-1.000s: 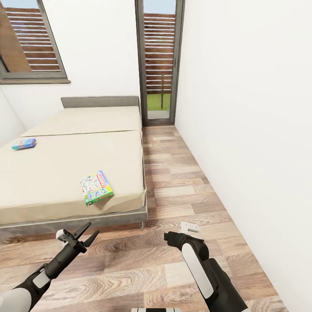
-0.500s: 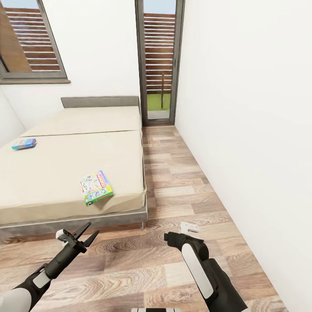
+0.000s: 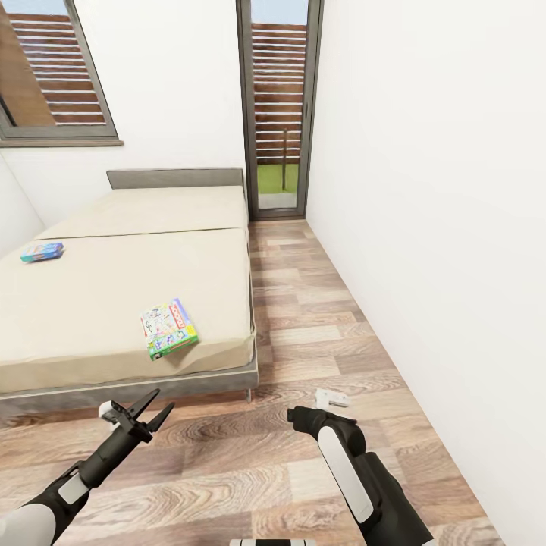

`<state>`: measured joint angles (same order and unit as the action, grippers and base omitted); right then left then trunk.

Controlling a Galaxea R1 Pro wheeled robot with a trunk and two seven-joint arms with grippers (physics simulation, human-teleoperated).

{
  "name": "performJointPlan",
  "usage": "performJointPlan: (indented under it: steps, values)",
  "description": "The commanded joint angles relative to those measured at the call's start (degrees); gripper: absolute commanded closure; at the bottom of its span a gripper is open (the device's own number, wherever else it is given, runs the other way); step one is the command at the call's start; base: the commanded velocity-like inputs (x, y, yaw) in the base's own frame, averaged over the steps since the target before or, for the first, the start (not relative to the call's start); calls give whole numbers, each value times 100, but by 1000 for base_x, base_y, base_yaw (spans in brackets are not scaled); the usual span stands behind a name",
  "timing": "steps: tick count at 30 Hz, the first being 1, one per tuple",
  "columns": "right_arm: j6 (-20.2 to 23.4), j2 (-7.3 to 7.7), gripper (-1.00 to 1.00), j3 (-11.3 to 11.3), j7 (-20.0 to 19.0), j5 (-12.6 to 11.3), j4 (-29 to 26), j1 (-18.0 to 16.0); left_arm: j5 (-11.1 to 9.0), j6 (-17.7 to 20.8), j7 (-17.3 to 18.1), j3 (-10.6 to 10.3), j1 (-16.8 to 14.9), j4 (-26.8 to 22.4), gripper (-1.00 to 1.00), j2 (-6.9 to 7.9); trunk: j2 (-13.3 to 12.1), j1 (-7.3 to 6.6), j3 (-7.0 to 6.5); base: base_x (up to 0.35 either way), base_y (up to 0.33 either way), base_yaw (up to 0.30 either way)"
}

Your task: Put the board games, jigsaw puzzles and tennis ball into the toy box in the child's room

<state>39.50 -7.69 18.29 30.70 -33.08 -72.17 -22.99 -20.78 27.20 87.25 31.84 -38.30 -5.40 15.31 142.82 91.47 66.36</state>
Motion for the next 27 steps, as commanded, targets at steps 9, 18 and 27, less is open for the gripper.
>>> performJointPlan:
  steps: [9,18,27]
  values:
    - [5,0,-100,8,59,-59,1,-4,-32,40,19,-40,-2,0,-100,2,2,-1,5,2,0,0]
    - [5,3,-100,8,63,-56,3,-4,-19,37,3,-32,0,42,-100,-45,2,-1,5,95,0,0]
    - [5,4,-100,0,68,-50,43,-4,-27,34,-5,-33,125,15,-100,-58,2,-1,5,15,0,0]
